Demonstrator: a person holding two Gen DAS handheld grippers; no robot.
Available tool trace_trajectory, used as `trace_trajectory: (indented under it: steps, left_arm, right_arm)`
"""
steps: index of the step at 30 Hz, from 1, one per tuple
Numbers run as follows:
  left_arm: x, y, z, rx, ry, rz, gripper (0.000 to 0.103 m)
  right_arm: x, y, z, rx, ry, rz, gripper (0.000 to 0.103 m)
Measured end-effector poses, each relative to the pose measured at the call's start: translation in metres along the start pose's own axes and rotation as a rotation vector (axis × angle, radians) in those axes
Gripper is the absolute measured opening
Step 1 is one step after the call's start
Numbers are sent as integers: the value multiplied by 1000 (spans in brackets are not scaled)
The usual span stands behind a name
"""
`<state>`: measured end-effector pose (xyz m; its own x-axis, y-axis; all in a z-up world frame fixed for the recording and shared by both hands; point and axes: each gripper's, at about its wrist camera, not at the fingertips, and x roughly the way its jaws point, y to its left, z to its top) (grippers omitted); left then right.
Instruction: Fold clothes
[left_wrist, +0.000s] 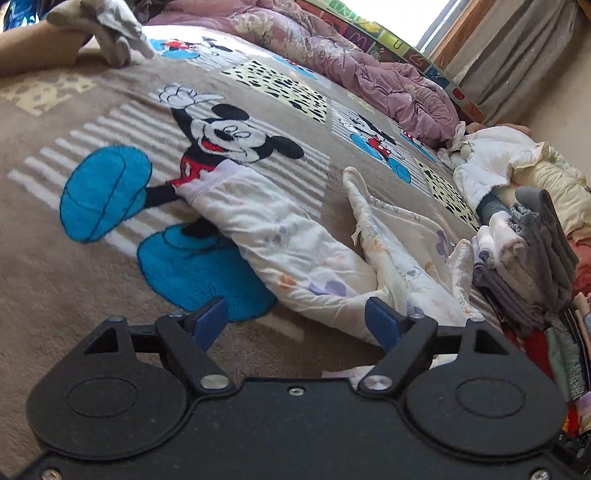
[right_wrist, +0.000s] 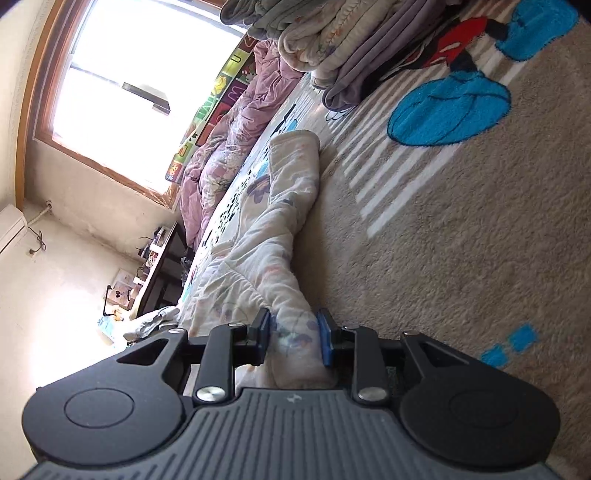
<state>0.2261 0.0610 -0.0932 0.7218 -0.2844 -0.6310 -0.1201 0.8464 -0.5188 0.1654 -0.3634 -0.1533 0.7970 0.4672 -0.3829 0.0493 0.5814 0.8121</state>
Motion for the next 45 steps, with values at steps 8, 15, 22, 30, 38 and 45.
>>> trace_trajectory:
  steps: [8, 15, 22, 30, 38, 45]
  left_arm:
    - [5, 2, -24, -69, 62, -129, 81]
    - [-22, 19, -49, -166, 51, -142, 81]
    - [-33, 22, -58, -190, 65, -147, 81]
    - [-35, 13, -66, -143, 77, -123, 82]
    - [-18, -14, -64, -80, 69, -128, 82]
    - [9, -16, -52, -107, -5, -87, 82]
  right_arm:
    - [-34, 64, -20, -559, -86, -196, 55]
    - [-4, 122, -114, -1310, -72, -238, 68]
    - [15, 139, -131, -1361, -73, -201, 19]
    - [-46, 49, 20, -290, -334, 61, 10]
    - [-55, -55, 35, 230, -341, -181, 30]
    - [-32, -25, -5, 140, -189, -154, 49]
